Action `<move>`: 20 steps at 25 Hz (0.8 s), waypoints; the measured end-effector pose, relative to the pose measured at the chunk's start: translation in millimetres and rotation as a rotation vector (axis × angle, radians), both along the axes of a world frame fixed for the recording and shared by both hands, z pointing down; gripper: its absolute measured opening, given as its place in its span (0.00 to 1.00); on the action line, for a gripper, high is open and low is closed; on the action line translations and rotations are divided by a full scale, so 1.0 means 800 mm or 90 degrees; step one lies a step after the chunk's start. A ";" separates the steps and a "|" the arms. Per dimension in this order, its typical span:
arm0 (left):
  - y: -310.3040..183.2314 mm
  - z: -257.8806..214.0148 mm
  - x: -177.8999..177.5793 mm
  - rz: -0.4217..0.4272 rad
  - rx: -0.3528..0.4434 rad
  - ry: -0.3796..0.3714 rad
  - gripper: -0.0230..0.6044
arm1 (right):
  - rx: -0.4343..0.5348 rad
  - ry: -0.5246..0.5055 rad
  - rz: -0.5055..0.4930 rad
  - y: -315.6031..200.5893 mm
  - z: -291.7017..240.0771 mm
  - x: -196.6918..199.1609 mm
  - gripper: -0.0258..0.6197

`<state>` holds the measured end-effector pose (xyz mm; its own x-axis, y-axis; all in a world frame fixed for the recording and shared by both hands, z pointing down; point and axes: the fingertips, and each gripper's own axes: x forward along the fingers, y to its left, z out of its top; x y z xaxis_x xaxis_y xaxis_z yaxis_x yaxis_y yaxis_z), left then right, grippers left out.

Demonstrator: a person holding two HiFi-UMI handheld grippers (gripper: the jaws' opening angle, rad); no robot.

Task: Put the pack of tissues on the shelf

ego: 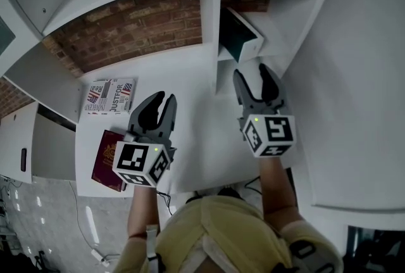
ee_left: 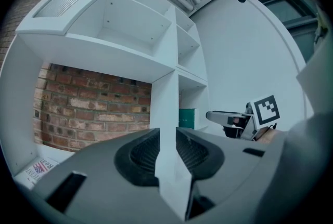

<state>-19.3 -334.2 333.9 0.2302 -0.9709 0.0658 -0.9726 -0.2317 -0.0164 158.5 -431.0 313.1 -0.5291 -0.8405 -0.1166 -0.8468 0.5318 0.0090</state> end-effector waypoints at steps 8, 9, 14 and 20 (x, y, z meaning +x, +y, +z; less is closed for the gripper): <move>0.016 -0.002 -0.003 0.003 0.005 0.029 0.19 | -0.005 -0.002 0.010 0.030 -0.001 0.008 0.33; 0.017 -0.002 -0.003 0.004 0.005 0.033 0.19 | -0.005 -0.002 0.011 0.033 -0.001 0.009 0.30; 0.023 -0.002 -0.002 0.007 0.000 0.039 0.17 | -0.008 0.001 0.004 0.048 0.000 0.007 0.22; 0.031 -0.001 -0.006 0.003 -0.005 0.044 0.15 | -0.004 0.010 0.012 0.060 0.002 0.008 0.12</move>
<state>-24.3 -309.4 333.5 0.2394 -0.9692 0.0571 -0.9702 -0.2366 0.0527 165.1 -382.7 314.5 -0.5145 -0.8514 -0.1026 -0.8567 0.5155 0.0186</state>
